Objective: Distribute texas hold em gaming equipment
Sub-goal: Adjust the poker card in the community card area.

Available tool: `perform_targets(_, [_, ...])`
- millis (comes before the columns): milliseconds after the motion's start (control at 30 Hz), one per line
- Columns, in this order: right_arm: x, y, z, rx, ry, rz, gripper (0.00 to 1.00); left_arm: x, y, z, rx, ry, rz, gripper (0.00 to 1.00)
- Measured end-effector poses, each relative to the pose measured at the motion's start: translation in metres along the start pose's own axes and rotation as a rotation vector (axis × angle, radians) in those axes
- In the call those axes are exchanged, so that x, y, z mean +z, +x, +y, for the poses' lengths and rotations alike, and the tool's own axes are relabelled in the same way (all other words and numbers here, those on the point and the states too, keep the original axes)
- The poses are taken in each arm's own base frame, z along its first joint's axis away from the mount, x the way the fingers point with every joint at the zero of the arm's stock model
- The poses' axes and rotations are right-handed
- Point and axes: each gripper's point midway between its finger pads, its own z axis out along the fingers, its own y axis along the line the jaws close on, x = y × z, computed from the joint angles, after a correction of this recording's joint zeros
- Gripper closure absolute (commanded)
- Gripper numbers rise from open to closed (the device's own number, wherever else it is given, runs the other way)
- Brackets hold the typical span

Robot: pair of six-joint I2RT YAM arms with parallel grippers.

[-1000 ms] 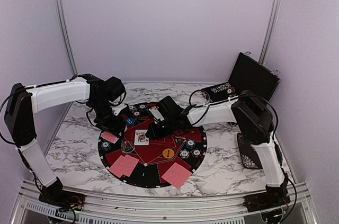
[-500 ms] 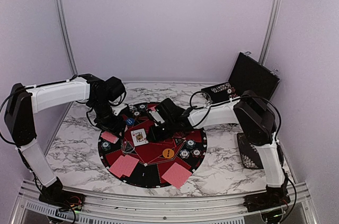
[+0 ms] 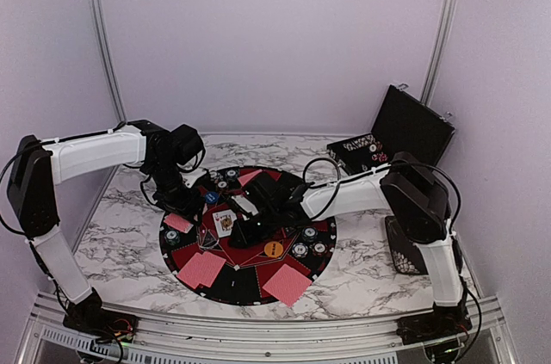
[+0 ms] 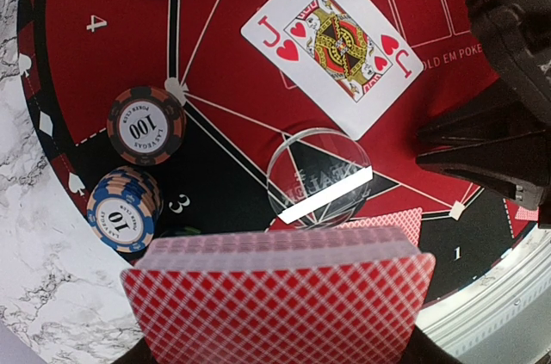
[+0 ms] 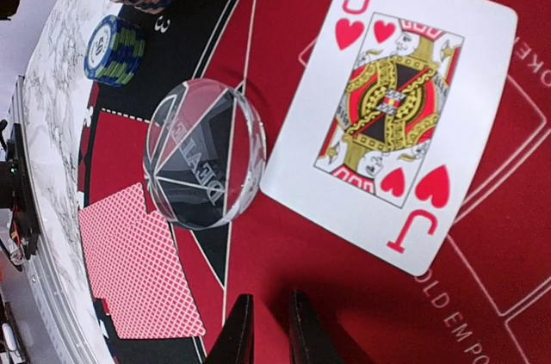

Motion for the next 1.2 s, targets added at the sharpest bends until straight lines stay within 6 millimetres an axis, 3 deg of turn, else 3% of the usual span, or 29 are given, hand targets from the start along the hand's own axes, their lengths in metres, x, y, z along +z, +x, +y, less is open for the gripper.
perform_targets(300, [0.016,-0.017,0.003,0.024,-0.011,-0.037,0.89,0.0,0.0,0.0,0.0,0.0,-0.001,0.54])
perform_targets(933, [0.029,-0.058,-0.011,0.042,0.001,-0.156,0.89,0.0,0.0,0.0,0.0,0.001,-0.001,0.54])
perform_targets(1200, [0.027,-0.059,-0.01,0.044,-0.028,-0.149,0.89,0.0,0.0,-0.001,0.001,0.004,-0.001,0.54])
